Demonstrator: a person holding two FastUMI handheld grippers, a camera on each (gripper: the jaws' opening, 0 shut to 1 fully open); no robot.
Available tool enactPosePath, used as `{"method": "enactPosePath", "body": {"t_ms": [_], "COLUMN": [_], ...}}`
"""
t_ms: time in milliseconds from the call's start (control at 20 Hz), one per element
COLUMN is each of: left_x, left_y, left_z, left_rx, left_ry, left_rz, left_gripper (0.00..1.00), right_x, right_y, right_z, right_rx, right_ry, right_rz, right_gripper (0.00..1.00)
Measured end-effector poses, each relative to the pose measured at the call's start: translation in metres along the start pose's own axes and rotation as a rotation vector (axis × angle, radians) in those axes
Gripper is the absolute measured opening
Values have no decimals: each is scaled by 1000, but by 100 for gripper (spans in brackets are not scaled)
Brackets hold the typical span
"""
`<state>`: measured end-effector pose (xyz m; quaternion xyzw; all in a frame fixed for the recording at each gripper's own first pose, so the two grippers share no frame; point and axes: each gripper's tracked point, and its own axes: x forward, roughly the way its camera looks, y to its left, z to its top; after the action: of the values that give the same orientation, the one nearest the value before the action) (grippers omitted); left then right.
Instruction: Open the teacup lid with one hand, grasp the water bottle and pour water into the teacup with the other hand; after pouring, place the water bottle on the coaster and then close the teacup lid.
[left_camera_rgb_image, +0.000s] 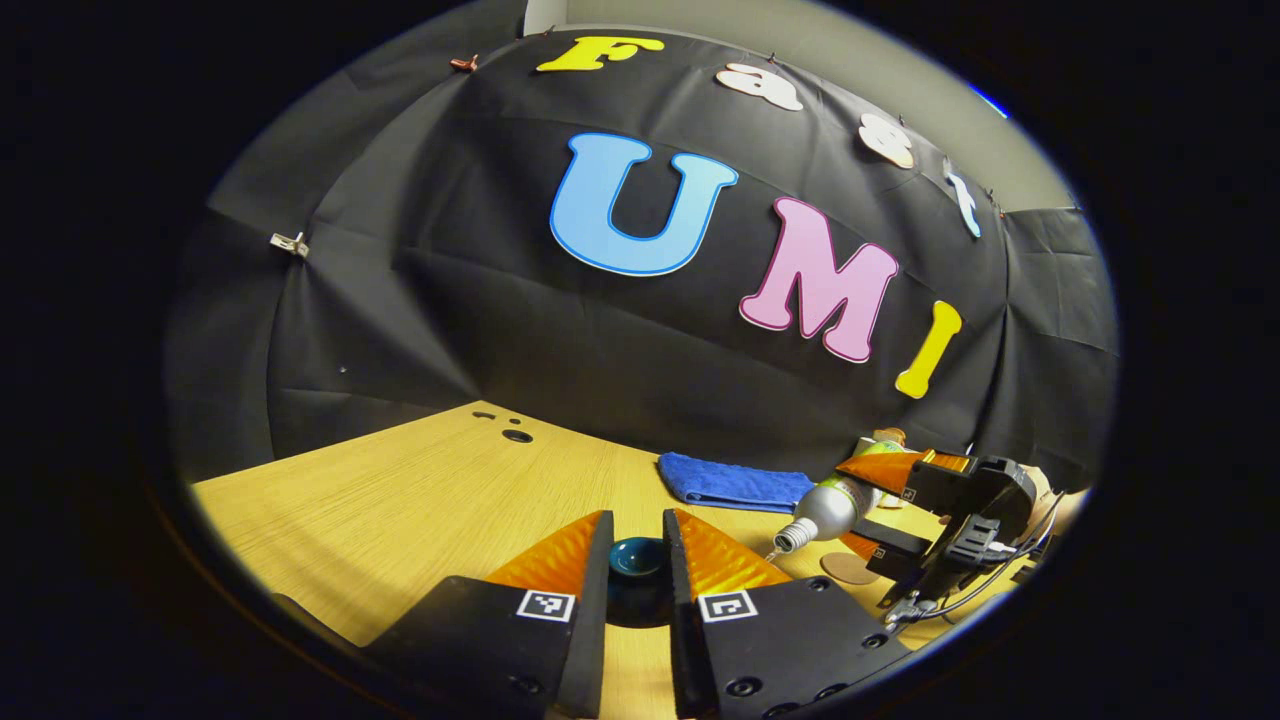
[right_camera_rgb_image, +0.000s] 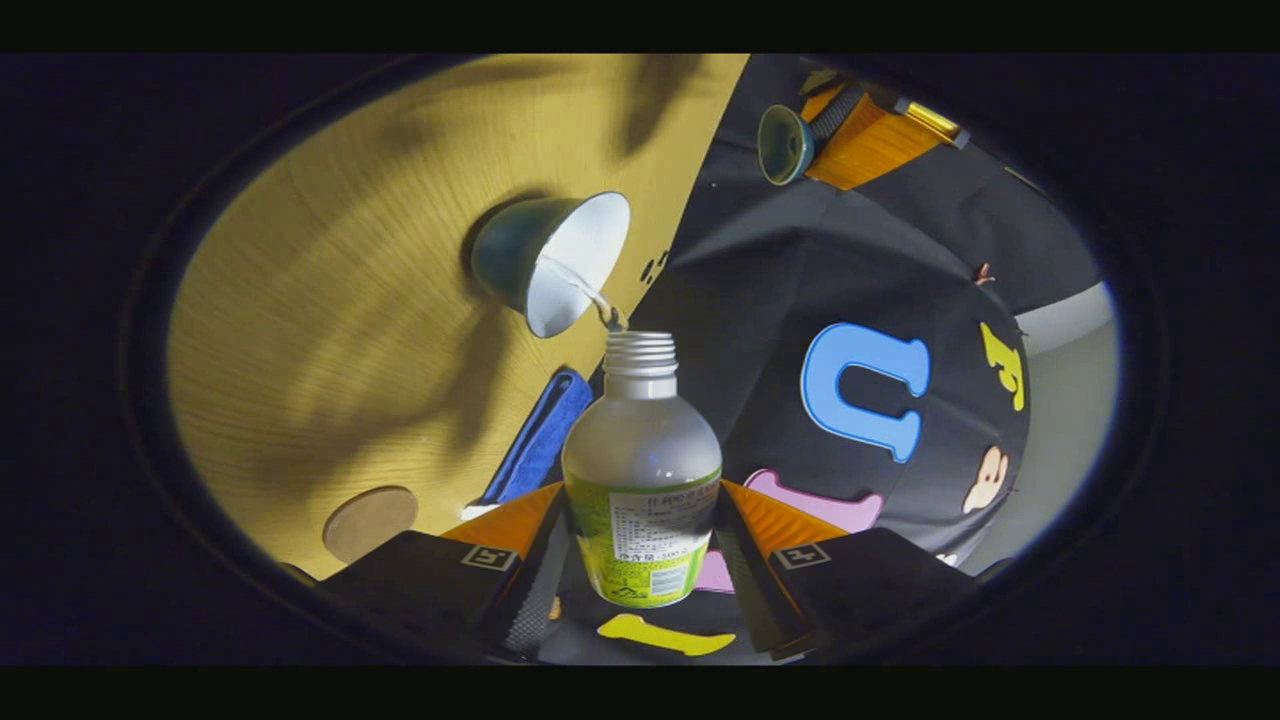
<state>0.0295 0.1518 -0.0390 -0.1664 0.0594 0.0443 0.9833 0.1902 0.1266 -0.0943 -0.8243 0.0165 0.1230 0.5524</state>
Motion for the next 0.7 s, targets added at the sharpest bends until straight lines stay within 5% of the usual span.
{"method": "enactPosePath", "body": {"t_ms": [700], "left_x": [-4], "left_y": [1], "left_z": [-9], "left_rx": [-25], "left_ry": [-6], "left_rz": [3], "left_gripper": [31], "right_x": [14], "right_y": [-26], "right_z": [-7], "right_rx": [-223], "right_ry": [-38], "right_rz": [-78], "right_gripper": [77]}}
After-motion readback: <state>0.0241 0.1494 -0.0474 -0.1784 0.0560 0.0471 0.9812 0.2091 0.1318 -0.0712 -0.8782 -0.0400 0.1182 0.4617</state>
